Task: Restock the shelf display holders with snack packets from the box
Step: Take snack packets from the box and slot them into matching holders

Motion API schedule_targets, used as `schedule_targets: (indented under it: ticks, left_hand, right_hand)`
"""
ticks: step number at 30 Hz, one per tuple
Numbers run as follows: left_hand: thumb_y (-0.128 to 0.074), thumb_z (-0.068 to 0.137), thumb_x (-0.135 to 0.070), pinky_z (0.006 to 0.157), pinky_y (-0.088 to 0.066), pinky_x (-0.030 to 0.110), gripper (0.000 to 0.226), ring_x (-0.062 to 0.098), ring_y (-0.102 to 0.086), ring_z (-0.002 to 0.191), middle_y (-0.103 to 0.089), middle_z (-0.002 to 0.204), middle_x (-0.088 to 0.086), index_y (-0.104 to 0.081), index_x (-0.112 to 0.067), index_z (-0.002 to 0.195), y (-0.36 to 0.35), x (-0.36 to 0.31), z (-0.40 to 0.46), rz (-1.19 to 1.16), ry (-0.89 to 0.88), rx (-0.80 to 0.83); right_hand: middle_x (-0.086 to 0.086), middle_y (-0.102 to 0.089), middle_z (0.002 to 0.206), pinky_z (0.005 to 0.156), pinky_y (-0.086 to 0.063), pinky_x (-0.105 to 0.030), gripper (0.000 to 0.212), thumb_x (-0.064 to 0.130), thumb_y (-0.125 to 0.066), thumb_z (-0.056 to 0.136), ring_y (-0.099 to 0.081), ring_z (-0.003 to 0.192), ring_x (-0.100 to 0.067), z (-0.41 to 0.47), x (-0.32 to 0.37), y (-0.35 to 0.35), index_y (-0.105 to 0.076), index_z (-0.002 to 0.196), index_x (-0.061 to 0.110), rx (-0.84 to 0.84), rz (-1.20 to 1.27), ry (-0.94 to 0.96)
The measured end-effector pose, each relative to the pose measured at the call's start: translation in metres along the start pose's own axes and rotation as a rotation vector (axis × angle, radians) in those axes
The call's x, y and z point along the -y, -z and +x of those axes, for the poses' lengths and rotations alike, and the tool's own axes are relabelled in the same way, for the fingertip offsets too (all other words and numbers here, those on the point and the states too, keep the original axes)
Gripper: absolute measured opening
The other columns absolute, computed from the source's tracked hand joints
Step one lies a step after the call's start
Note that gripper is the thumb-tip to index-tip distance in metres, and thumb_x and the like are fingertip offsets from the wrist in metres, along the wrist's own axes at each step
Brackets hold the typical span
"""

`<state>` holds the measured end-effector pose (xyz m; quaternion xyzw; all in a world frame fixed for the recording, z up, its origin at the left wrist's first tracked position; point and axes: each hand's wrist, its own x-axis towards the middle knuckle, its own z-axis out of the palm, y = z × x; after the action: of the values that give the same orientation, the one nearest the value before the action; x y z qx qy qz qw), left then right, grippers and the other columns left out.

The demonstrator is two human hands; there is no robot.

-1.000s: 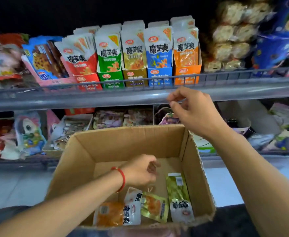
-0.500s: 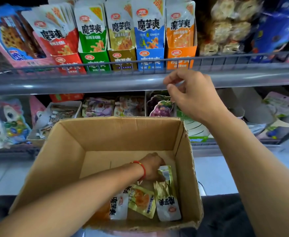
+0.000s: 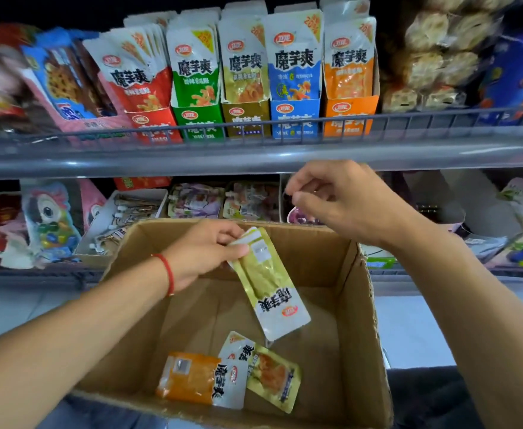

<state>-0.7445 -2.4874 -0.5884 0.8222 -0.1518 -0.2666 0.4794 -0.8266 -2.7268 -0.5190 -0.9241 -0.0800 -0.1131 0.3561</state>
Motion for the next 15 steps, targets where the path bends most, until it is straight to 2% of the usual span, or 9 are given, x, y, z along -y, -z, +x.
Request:
schedule_targets:
  ticks: [2,4,6,9,11,13,15]
  left_hand:
    - [-0.068,0.091,0.001,0.069,-0.055,0.025,0.01,0.021,-0.069,0.078,-0.076,0.089,0.013,-0.068,-0.006,0.098,0.027,-0.01,-0.016,-0.178,-0.002,-0.088]
    - [-0.067,0.091,-0.003,0.076,-0.057,0.034,0.008,0.024,-0.072,0.082,-0.077,0.094,0.017,-0.068,-0.004,0.099,0.043,-0.017,-0.029,-0.343,0.004,-0.119]
    - [-0.07,0.087,-0.008,0.083,-0.057,0.04,0.012,0.026,-0.073,0.086,-0.077,0.097,0.017,-0.069,-0.005,0.098,0.05,-0.019,-0.039,-0.473,0.009,-0.175]
    - [-0.07,0.088,-0.008,0.075,-0.059,0.039,0.009,0.025,-0.073,0.08,-0.077,0.095,0.016,-0.067,-0.004,0.096,0.052,-0.013,-0.045,-0.572,0.001,-0.281]
    - [-0.071,0.089,-0.007,0.072,-0.058,0.037,0.007,0.024,-0.072,0.077,-0.077,0.093,0.016,-0.067,-0.004,0.095,0.054,-0.007,-0.046,-0.605,0.003,-0.355]
    - [-0.074,0.088,-0.008,0.074,-0.056,0.037,0.011,0.025,-0.072,0.076,-0.077,0.093,0.016,-0.068,-0.004,0.096,0.059,-0.002,-0.047,-0.615,-0.001,-0.409]
    - [-0.077,0.086,-0.009,0.077,-0.055,0.036,0.014,0.027,-0.072,0.081,-0.078,0.095,0.017,-0.069,-0.004,0.096,0.064,0.002,-0.047,-0.597,-0.018,-0.436]
  right_hand:
    - [0.016,-0.071,0.095,0.078,-0.052,-0.015,0.017,0.035,-0.068,0.095,-0.065,0.088,0.003,-0.006,0.005,-0.011,-0.071,0.11,0.027,0.148,-0.015,-0.015]
    - [0.018,-0.07,0.101,0.082,-0.054,-0.019,0.034,0.051,-0.069,0.091,-0.065,0.092,0.005,-0.011,0.012,-0.026,-0.066,0.117,0.031,0.249,-0.008,-0.067]
    - [0.017,-0.072,0.105,0.083,-0.056,-0.023,0.047,0.058,-0.069,0.088,-0.067,0.094,0.004,-0.014,0.021,-0.044,-0.057,0.127,0.034,0.305,0.008,-0.111]
    - [0.013,-0.076,0.104,0.076,-0.059,-0.026,0.058,0.035,-0.071,0.094,-0.072,0.09,-0.002,-0.018,0.036,-0.064,-0.039,0.141,0.043,0.307,0.21,-0.144]
    - [0.011,-0.076,0.108,0.074,-0.06,-0.029,0.061,0.019,-0.071,0.096,-0.073,0.094,-0.009,-0.019,0.041,-0.067,-0.04,0.141,0.045,0.286,0.359,-0.111]
    - [0.01,-0.072,0.12,0.085,-0.059,-0.031,0.062,0.012,-0.075,0.092,-0.07,0.105,-0.013,-0.021,0.046,-0.068,-0.048,0.14,0.041,0.323,0.396,-0.067]
    - [0.015,-0.067,0.128,0.097,-0.056,-0.032,0.071,0.01,-0.081,0.087,-0.066,0.115,-0.009,-0.025,0.049,-0.07,-0.049,0.141,0.042,0.347,0.341,-0.058]
